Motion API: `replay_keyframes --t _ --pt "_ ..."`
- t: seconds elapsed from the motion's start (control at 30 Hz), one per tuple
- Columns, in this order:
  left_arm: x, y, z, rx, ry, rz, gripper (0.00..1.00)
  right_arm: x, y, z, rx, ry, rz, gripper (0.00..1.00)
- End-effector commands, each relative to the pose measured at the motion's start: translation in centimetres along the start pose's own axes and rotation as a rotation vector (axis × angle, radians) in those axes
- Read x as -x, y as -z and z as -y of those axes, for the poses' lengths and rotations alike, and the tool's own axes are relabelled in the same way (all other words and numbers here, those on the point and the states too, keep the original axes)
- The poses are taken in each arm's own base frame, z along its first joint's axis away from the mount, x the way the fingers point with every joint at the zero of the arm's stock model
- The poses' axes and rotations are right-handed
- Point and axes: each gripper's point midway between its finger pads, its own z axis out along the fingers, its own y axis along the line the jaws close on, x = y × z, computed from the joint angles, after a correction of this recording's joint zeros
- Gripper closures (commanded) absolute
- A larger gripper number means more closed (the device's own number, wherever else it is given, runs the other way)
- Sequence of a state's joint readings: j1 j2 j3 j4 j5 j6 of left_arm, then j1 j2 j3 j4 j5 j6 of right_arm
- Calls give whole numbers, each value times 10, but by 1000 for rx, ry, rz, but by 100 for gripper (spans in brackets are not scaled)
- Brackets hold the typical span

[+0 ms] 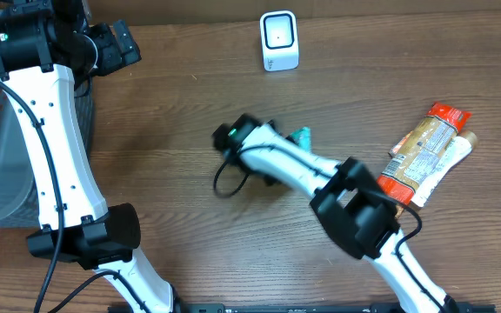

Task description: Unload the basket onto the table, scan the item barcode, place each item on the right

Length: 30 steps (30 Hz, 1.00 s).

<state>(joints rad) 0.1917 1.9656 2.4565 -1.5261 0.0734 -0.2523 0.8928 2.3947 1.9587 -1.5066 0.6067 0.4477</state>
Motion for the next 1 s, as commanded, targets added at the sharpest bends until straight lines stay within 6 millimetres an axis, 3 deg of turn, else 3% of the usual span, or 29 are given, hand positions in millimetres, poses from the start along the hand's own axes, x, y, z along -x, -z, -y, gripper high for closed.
replay_keyframes --t 0.0,0.1,0.33,0.6,0.7,0.87,0.97 --pt "4 3 2 -3 -6 20 0 -9 23 -33 30 123 51 45" --pt "4 3 2 -3 -5 20 0 -11 36 -51 38 153 98 26" --pt "4 3 2 -3 -5 19 0 -4 44 -68 70 146 158 18" --pt "4 3 2 -3 -5 20 0 11 27 -39 42 78 133 16" --pt "4 3 2 -3 -5 20 0 16 21 -27 44 38 116 0" --pt "4 3 2 -3 -6 20 0 41 42 -4 60 -32 175 0" --pt "4 3 2 -3 -6 19 0 51 54 -9 125 -33 205 3"
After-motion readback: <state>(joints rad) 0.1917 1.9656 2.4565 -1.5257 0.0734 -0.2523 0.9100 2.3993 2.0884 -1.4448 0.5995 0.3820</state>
